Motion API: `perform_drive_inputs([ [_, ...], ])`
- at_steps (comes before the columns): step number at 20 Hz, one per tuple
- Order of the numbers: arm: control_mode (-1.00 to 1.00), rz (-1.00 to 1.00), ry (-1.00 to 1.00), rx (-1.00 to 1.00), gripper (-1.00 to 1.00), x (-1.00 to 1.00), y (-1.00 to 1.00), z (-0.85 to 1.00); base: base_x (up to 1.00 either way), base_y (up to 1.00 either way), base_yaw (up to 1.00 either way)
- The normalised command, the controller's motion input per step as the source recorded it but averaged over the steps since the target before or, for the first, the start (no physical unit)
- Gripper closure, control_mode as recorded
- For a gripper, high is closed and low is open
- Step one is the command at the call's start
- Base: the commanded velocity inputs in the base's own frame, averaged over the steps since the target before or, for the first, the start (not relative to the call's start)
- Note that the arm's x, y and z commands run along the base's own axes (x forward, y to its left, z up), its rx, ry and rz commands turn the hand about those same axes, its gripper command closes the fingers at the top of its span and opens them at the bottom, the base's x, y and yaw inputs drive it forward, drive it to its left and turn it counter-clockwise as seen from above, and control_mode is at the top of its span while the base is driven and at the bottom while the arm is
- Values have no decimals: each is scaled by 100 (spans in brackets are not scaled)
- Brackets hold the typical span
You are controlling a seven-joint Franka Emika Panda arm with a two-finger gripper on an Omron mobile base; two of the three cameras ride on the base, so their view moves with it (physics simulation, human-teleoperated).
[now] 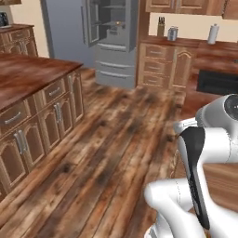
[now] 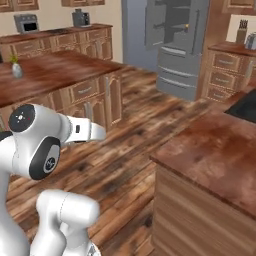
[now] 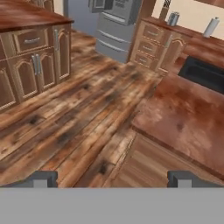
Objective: Retrieve the peach and mango from the fridge and place them into the bowl on the dining table.
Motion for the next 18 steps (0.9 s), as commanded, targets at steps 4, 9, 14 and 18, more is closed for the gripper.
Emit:
perform_drive_inputs([
  [4,100,0,0,0,-100,0,0,0,75,100,-30],
  [9,100,0,0,0,-100,0,0,0,88,100,-39],
  [14,100,0,0,0,-100,0,0,0,100,98,-46],
  [18,100,0,0,0,-100,0,0,0,100,100,-43],
])
